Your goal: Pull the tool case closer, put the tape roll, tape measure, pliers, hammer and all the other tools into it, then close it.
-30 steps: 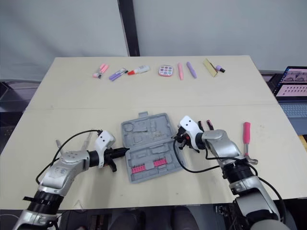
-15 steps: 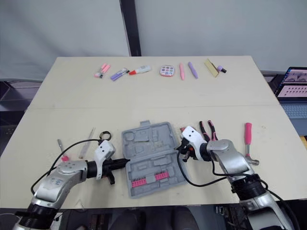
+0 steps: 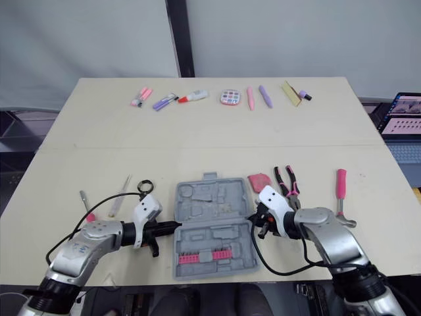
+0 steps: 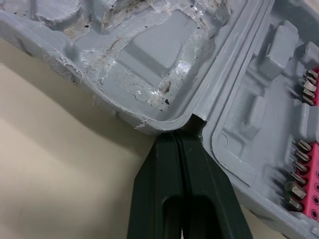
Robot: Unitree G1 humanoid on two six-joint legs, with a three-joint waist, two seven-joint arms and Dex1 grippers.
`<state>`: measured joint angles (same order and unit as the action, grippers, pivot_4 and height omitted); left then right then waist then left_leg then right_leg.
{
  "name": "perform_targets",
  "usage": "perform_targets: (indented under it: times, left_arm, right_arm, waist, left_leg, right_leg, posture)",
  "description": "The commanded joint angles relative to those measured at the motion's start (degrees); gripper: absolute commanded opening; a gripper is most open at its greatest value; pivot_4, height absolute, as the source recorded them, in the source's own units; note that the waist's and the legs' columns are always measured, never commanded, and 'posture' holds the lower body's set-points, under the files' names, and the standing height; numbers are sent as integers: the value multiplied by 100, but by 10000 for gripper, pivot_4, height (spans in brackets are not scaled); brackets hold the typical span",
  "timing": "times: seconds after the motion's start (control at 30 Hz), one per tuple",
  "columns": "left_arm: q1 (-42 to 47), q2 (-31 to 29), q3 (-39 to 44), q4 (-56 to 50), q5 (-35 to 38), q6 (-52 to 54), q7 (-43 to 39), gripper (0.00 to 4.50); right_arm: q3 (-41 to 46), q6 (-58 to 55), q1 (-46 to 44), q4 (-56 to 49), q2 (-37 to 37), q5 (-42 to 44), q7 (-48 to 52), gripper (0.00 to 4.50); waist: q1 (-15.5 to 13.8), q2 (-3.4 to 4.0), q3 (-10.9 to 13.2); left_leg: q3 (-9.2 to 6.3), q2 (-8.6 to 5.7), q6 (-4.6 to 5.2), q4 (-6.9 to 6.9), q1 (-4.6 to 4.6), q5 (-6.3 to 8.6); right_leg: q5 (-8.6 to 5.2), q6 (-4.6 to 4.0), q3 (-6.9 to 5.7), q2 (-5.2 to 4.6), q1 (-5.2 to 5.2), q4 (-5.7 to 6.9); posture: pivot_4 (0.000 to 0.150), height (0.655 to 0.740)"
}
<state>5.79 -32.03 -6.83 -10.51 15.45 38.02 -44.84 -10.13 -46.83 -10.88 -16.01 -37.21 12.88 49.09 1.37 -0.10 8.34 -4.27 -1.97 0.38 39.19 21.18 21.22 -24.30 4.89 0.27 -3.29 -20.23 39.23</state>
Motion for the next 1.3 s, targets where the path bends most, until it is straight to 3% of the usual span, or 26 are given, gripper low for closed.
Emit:
perform_targets:
  times: [0.03, 1.3]
  left_arm:
    - [31, -8, -32, -119, 95, -81, -112, 174]
    - [-798, -36, 100, -362, 282, -76, 91, 174]
  right_arm:
    - [161, -81, 176, -429, -33, 187, -93, 436]
    - [484, -591, 1187, -1512, -96, 744, -764, 436]
  waist:
    - [0, 0, 0]
    - [-118, 6, 3]
  left_leg:
    - [-1, 1, 0, -2, 0, 0]
    - [-27, -4, 1, -4, -12, 0]
  right_leg:
    - [0, 0, -1, 2, 9, -16]
    - [0, 0, -2, 4, 69, -98]
  posture:
    - [1500, 7336]
    - [1500, 7336]
